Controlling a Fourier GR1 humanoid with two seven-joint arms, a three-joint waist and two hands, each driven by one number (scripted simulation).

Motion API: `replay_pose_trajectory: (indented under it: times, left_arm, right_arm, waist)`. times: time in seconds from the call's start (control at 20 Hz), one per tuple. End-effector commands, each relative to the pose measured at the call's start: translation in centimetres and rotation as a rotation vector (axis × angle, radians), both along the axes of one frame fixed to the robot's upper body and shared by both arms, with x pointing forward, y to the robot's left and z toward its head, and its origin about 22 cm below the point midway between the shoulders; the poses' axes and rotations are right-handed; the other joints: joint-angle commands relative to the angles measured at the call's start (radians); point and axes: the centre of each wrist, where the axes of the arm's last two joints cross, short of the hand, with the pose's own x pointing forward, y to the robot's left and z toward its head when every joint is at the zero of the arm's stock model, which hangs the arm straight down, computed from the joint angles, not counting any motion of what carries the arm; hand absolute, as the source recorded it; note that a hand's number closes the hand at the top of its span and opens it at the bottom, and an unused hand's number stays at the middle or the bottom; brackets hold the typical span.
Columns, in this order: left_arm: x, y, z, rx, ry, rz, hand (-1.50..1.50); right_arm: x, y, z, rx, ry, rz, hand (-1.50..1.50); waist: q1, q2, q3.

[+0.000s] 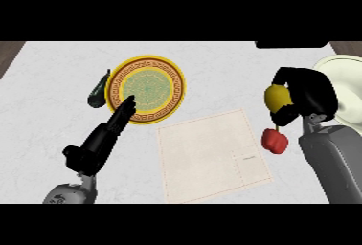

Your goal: Pick the lemon from the placemat and place it in the bowl

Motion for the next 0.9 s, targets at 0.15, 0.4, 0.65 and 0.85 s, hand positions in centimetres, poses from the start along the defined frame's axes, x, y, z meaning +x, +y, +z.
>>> replay_pose_trajectory:
  times: [0.15,0.4,0.65,0.85]
  left_arm:
    - [0.0,-0.3,-0.1,-0.007,0.005,0.002,0.00]
    - [-0.2,-1.0,0.2,0.003,0.001,-0.024,0.00]
    - [0.8,0.4,1.3,0.006,-0.024,-0.025,0.00]
    - [0.1,-0.5,1.2,0.008,-0.024,-0.038,0.00]
  right_arm:
    - [-1.5,-1.4,7.3,0.222,-0.325,-0.077,1.50]
    - [-1.1,-5.6,7.5,0.256,-0.350,-0.173,1.50]
    - [0.2,-9.7,5.4,0.104,-0.302,-0.245,1.50]
    - [0.9,-13.9,7.0,-0.015,-0.388,-0.321,1.50]
  waist:
    - [0.004,0.000,0.000]
    - [0.017,0.005,0.000]
    - [0.022,0.007,0.000]
    - [0.029,0.008,0.001]
